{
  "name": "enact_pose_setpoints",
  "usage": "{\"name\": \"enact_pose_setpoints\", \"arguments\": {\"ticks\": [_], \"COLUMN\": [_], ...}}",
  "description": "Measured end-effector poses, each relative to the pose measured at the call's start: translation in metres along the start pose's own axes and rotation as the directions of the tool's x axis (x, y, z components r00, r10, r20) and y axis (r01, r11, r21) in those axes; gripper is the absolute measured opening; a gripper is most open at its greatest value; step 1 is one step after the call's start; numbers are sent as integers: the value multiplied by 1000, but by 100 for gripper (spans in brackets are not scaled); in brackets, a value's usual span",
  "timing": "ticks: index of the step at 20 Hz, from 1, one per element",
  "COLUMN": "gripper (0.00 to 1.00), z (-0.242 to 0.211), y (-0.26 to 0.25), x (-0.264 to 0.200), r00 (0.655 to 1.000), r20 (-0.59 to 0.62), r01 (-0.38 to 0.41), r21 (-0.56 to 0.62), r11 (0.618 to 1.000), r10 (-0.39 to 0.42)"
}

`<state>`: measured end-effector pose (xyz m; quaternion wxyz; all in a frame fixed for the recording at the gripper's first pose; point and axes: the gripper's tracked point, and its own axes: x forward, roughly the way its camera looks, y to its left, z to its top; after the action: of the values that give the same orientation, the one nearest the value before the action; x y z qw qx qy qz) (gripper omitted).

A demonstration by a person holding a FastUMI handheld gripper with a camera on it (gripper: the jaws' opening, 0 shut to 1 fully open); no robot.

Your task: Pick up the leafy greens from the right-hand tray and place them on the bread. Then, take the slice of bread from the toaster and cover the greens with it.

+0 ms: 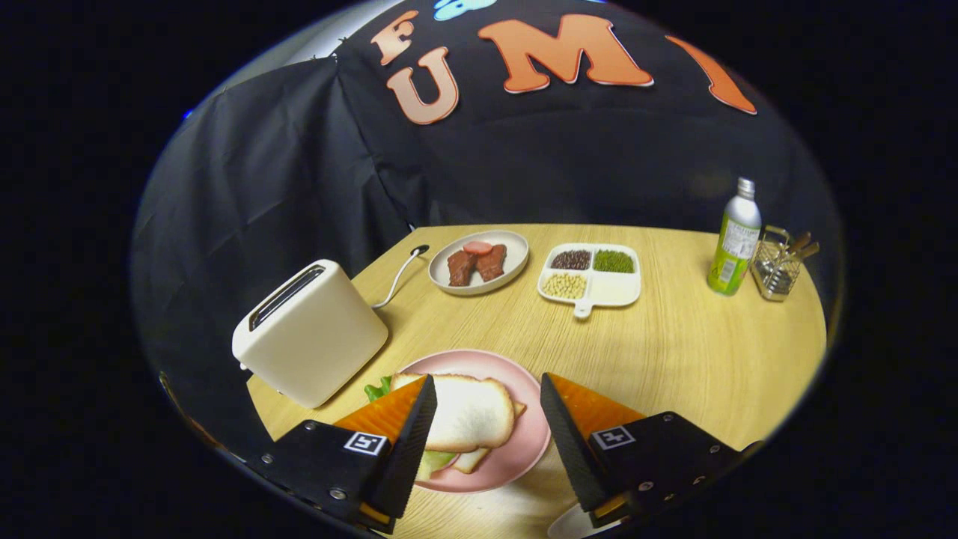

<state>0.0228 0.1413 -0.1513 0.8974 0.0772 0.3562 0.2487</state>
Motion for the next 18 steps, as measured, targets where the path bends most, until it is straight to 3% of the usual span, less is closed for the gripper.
{"name": "enact_pose_setpoints", "arguments": {"ticks": [4, 10, 14, 18], "gripper": [90, 92, 92, 93], "z": [39, 87, 110, 132], "y": [-3, -1, -3, -3], "x": [-24, -65, -91, -122], "r00": [987, 930, 878, 802], "r20": [148, 344, 448, 562], "r01": [78, 172, 230, 308], "r21": [-62, -87, -89, -98], "r11": [995, 981, 969, 946], "r10": [-68, -132, -168, -203]}}
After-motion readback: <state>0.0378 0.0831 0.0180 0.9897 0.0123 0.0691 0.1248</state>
